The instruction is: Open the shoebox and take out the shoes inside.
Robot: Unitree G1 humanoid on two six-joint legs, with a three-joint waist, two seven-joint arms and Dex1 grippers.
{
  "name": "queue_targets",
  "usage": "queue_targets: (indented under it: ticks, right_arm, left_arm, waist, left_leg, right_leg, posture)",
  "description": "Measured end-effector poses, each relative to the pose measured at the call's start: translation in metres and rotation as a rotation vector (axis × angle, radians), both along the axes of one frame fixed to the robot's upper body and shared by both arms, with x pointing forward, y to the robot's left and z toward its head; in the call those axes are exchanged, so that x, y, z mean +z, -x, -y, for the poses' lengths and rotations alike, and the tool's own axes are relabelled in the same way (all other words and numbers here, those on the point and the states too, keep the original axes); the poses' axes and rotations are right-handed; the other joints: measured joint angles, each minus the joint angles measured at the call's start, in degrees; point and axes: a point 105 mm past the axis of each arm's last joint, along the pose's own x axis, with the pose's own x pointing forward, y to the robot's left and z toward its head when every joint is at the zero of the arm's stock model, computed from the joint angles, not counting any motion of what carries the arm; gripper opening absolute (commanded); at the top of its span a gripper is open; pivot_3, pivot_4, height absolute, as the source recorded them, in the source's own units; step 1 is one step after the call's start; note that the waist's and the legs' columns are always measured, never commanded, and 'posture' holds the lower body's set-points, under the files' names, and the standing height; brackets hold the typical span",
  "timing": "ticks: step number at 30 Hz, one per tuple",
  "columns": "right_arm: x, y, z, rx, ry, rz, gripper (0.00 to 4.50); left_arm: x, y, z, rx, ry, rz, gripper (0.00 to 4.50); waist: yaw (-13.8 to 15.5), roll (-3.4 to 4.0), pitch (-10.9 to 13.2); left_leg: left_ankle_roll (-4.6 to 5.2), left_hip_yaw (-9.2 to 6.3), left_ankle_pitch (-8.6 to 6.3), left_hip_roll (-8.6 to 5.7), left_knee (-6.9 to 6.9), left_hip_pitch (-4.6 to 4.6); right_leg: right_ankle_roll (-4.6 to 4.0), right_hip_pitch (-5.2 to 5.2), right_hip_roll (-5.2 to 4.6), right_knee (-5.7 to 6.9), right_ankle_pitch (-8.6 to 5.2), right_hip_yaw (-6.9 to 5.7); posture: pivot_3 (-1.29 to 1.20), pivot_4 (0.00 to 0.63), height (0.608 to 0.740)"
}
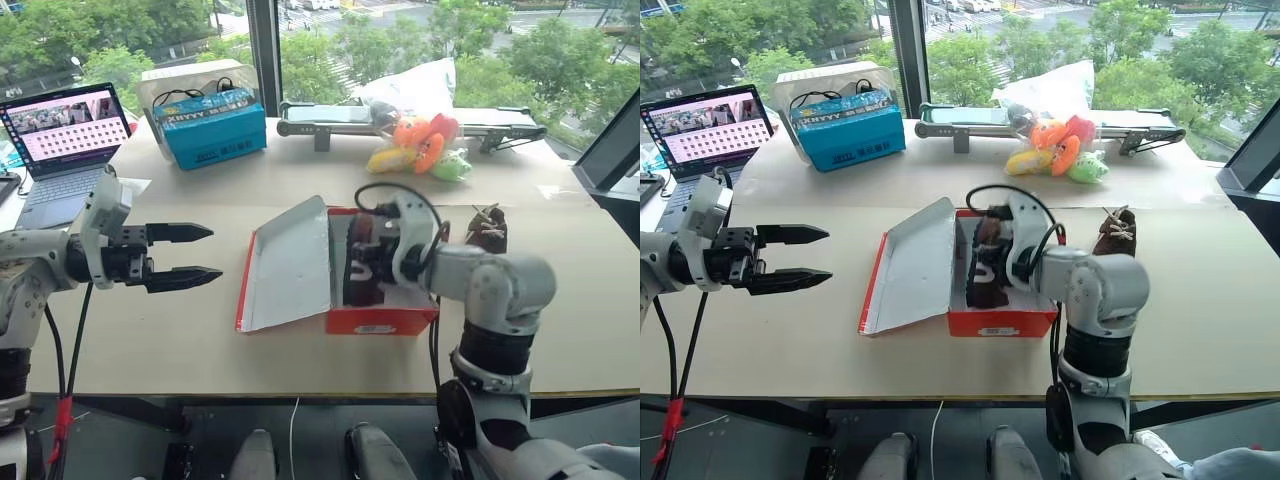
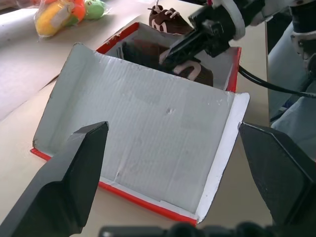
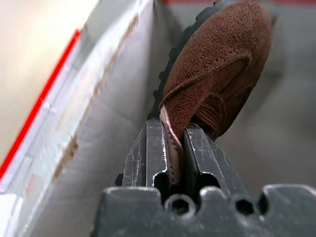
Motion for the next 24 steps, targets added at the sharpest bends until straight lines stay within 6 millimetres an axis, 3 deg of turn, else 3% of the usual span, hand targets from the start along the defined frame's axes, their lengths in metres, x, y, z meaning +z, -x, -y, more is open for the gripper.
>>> queue_targets:
  ticks: [3,7,11,13,16,19,24]
  right_arm:
    - [0.017,-0.001,0.001,0.021,-0.048,0.039,0.01]
    - [0.062,-0.006,0.015,0.007,-0.107,0.137,0.01]
    - [0.113,-0.014,0.075,-0.19,-0.045,0.239,0.01]
    - [0.12,-0.014,0.108,-0.31,0.036,0.243,0.01]
    - [0.113,-0.018,0.156,-0.489,0.253,0.231,0.01]
    - [0.083,-0.021,0.196,-0.588,0.557,0.175,0.01]
    - [0.017,-0.035,0.22,-0.558,0.803,0.036,0.01]
  left_arm:
    - [0.0,0.0,0.0,0.0,0.0,0.001,4.5]
    - [0.0,0.0,0.0,0.0,0.0,0.001,4.5]
    - [0.0,0.0,0.0,0.001,0.0,0.001,4.5]
    - [0.0,0.0,0.0,0.002,0.0,0.001,4.5]
    - [0.0,-0.001,0.001,0.0,0.001,0.002,4.5]
    - [0.0,-0.001,0.001,-0.001,0.001,0.002,4.5]
    - [0.0,-0.001,0.002,-0.004,0.004,0.002,4.5]
  waist:
    - [-0.37,0.0,0.0]
    - [-0.55,0.03,0.02]
    - [0.15,0.1,0.08]
    - [0.48,0.09,0.08]
    - [0.42,0.09,0.08]
    - [0.24,0.09,0.08]
    - [-1.22,0.14,0.11]
  left_leg:
    - [0.0,0.0,0.0,0.0,-0.01,0.0]
    - [0.0,0.01,0.0,0.0,-0.01,0.0]
    - [0.0,0.01,0.0,-0.02,-0.02,-0.05]
    - [0.0,0.05,0.0,-0.02,-0.05,-0.07]
    - [0.0,0.11,0.0,-0.04,-0.07,-0.09]
    - [0.0,0.14,0.0,-0.04,-0.07,-0.05]
    - [0.0,0.24,0.0,-0.04,-0.06,0.09]
  right_leg:
    - [0.0,0.01,0.0,0.0,0.0,0.0]
    - [0.0,0.01,-0.01,-0.01,0.0,0.0]
    - [-0.01,0.02,-0.03,-0.12,-0.01,-0.02]
    - [-0.01,0.02,-0.05,-0.22,-0.02,-0.01]
    - [0.0,0.0,-0.06,-0.26,-0.02,0.05]
    - [0.01,-0.01,-0.06,-0.25,-0.02,0.09]
    - [0.0,-0.01,-0.04,-0.07,-0.01,0.23]
  posture:
    - [0.0,0.15,0.701]
    - [0.0,0.15,0.701]
    - [0.0,0.15,0.701]
    - [0.0,0.15,0.701]
    - [0.0,0.15,0.701]
    - [0.0,0.15,0.701]
    - [0.0,0.15,0.701]
